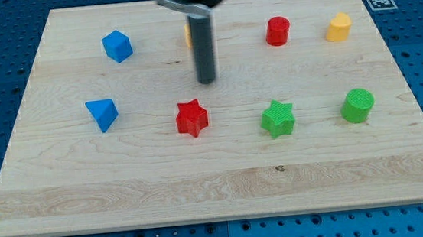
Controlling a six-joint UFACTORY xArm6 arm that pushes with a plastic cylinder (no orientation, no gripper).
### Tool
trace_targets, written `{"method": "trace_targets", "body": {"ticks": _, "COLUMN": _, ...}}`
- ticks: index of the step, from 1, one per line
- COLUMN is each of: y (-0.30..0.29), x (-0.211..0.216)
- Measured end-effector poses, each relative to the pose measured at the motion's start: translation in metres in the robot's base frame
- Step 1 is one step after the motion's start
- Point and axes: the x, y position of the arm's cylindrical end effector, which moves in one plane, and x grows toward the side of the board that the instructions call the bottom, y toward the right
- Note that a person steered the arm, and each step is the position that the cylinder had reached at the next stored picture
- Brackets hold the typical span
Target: Push blue cube up a bit
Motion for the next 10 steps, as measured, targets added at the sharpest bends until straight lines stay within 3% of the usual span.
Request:
{"method": "trace_targets", "body": {"ticks": 2, "y": 0.137, "x": -0.026}}
{"method": "trace_targets", "body": {"ticks": 3, "y": 0.226, "x": -0.018}}
{"method": "trace_targets", "body": {"ticks": 4, "y": 0.274, "x": -0.015}}
{"method": "trace_targets", "body": {"ticks": 5, "y": 0.242, "x": -0.015}}
{"method": "trace_targets", "body": {"ticks": 10, "y": -0.027, "x": 0.008}}
